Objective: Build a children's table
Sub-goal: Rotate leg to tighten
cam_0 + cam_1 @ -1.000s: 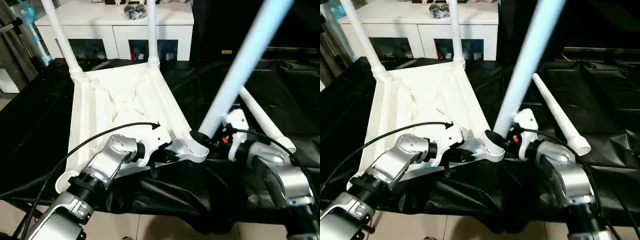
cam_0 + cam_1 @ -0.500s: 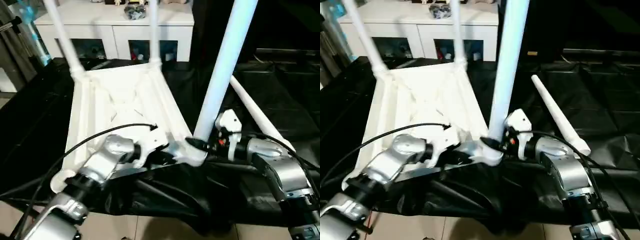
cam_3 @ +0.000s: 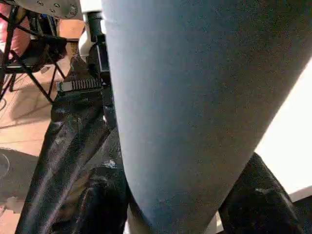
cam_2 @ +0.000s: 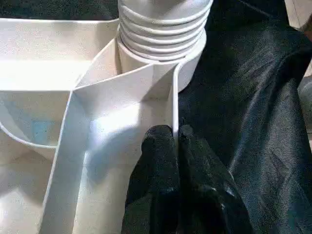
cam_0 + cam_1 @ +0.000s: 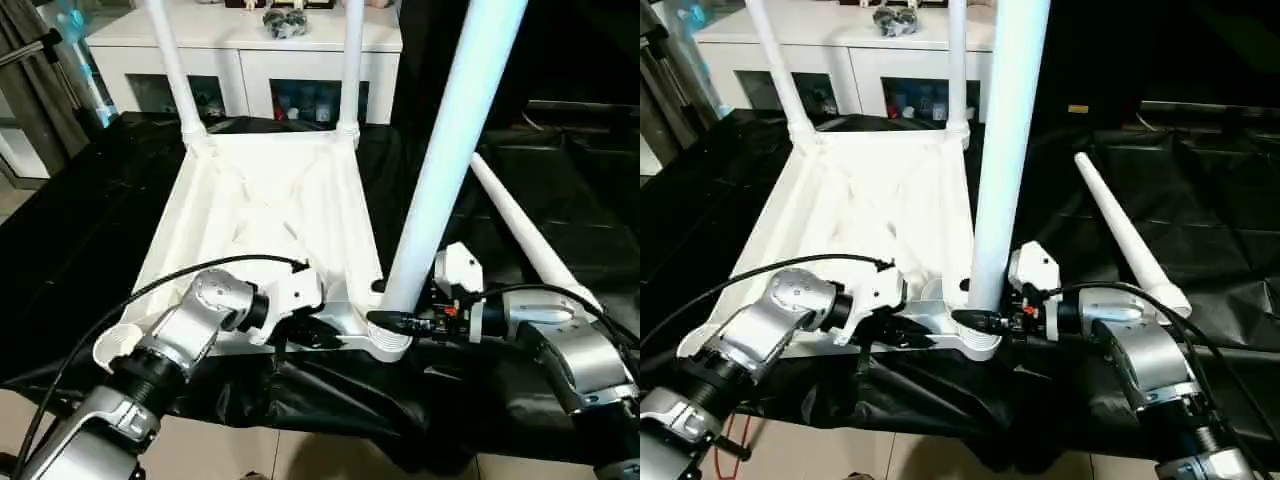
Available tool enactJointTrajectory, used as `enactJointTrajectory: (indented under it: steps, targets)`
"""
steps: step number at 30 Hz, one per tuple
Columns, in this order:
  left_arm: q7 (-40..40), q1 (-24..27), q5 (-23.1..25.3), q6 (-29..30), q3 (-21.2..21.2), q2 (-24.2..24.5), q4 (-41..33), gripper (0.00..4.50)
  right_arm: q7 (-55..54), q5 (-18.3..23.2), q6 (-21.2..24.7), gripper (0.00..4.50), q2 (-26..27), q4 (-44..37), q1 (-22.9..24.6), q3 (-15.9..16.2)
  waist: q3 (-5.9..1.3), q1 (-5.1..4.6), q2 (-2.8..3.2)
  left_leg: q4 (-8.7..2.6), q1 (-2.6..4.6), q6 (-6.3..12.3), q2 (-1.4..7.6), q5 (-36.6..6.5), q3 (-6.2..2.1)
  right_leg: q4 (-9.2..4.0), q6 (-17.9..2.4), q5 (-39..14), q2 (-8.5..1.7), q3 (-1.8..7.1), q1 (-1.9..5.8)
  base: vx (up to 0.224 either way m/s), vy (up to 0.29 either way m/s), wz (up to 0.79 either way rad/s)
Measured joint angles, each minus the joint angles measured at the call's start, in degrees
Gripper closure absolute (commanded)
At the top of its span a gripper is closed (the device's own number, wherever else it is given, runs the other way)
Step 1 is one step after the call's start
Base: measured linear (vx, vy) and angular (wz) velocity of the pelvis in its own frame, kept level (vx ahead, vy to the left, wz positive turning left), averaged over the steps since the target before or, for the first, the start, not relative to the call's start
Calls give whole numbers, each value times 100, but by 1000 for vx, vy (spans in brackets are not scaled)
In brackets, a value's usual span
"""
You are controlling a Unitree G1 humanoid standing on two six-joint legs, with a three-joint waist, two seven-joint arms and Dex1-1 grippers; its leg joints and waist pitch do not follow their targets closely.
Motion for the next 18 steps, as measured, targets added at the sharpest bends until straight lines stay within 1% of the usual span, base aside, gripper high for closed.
enactJointTrajectory:
  steps: [6, 9, 10, 12, 15, 17, 18]
  targets:
    - [3, -18, 48, -23, 1, -34, 38, 450, -35, -13, -159, 262, 3, -2, 74, -15, -3, 13, -5, 0, 0, 0, 0, 0, 0, 0, 11, -7, 0, 1, 3, 0, 0, 0]
    - [7, -22, 55, -24, 14, -30, 62, 450, -145, -13, -182, 262, 100, 52, 58, -53, -10, 3, -17, -3, 1, 0, 0, 0, 0, 0, 12, -7, 0, 1, 1, 0, 0, 0]
    - [33, -22, 58, -20, 36, -29, 89, 450, -245, -13, -180, 262, 199, 132, 42, -95, -12, -12, -20, -4, 4, 0, 1, 0, 0, 1, 12, -7, 0, 0, 1, 0, 0, 0]
    - [234, -75, 85, 41, 114, -79, 210, 450, -617, -71, -181, 262, 440, 371, -78, -164, -11, -85, -21, -2, 5, 0, 0, 0, 0, 2, 13, -8, 0, 0, -6, 0, 0, 0]
    - [632, -134, 181, 166, 239, -278, 358, 450, -1190, -176, -186, 262, 648, 616, -193, -262, 2, -132, -39, 3, 11, 0, 0, 0, -4, -7, 20, -12, -1, -1, -12, 0, 0, 0]
    - [1129, -302, 242, 385, 312, -536, 582, 450, -1862, -322, -178, 262, 885, 861, -339, -390, 31, -236, -52, 3, 14, 0, 0, 0, -33, -53, 21, -13, -2, -32, -12, -56, 16, -11]
    - [1349, -350, 282, 483, 351, -666, 642, 450, -2144, -378, -176, 262, 981, 974, -410, -448, 46, -264, -39, -1, 14, 0, 2, -1, -53, -94, 21, -13, -4, -64, -13, -72, 28, -13]
